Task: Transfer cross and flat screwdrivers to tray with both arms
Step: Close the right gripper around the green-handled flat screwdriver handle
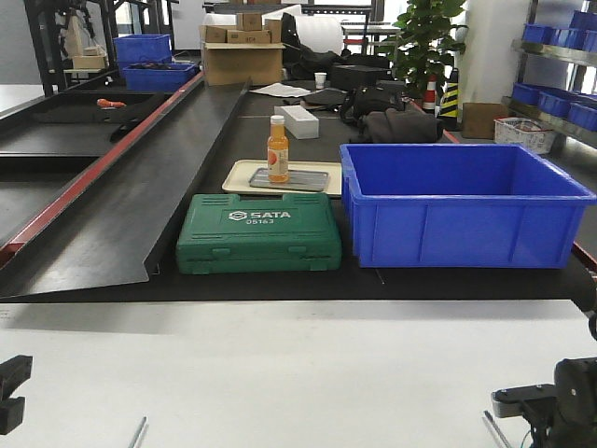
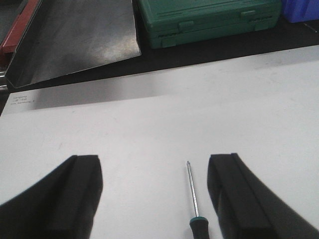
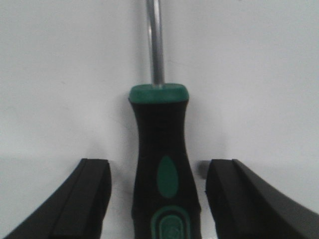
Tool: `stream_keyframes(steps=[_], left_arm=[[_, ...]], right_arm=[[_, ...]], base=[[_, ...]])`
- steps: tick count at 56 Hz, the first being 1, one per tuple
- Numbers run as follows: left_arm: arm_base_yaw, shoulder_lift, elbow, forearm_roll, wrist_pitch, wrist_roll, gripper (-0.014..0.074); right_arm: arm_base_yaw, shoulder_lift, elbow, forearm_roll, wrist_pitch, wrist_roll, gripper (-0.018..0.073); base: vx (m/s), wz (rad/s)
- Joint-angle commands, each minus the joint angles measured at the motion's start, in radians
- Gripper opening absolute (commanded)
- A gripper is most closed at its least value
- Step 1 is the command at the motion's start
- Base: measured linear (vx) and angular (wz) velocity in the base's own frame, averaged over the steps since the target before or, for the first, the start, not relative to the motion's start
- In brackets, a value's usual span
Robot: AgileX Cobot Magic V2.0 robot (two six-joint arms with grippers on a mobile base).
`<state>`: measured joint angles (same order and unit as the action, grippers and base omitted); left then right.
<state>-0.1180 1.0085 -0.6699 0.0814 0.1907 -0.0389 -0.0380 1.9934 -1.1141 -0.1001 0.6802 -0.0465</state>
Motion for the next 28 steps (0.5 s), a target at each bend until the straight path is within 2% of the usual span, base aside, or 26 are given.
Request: stream_keyframes(steps=[1, 9, 20, 28], left_arm=[[-0.002, -0.012, -0.035, -0.008, -0.064, -0.008, 0.057], [-0.002, -0.012, -0.035, -0.008, -0.063, -0.008, 0.057], [-0.002, -0.012, -0.035, -0.009, -0.039, -0.011, 0.057], [-0.002, -0.007, -0.038, -0.011, 0.046, -0.011, 0.057]], right_arm=[[-0.005, -0.007, -0.014, 0.037, -0.013, -0.05, 0.0435], [-0.005, 0.02, -0.014, 0.113, -0.009, -0.091, 0.0347], [-0.005, 0.009, -0.014, 0.141, -0.001, -0.098, -0.0015], [-0.004, -0.018, -0.014, 0.141, 0.018, -0.083, -0.0011]], base=[[0.0, 0.0], [0.0, 0.0], [0.0, 0.0], [0.0, 0.0]])
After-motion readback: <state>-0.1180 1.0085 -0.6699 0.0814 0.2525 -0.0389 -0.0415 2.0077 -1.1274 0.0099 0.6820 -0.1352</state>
